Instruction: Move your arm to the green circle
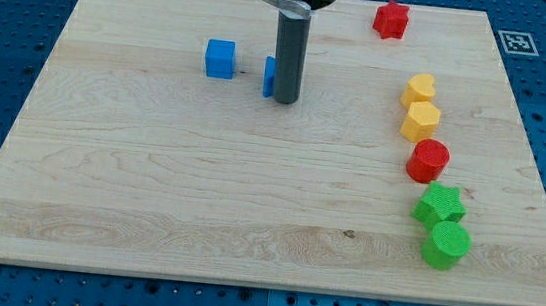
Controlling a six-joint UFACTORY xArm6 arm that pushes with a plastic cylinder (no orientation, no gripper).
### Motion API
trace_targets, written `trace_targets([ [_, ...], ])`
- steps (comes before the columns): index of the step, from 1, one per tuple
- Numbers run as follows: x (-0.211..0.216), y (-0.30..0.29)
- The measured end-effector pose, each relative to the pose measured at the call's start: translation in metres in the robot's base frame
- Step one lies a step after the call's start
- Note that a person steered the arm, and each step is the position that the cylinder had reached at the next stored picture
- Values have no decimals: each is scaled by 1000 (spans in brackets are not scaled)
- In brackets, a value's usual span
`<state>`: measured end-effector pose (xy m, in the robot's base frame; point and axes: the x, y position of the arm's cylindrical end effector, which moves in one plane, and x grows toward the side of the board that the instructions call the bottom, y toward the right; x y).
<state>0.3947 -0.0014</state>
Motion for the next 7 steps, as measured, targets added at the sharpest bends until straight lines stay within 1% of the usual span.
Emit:
trace_targets([
  [1, -9, -15],
  [2, 1, -15],
  [4, 193, 19],
  [5, 223, 38],
  [7, 224, 79],
])
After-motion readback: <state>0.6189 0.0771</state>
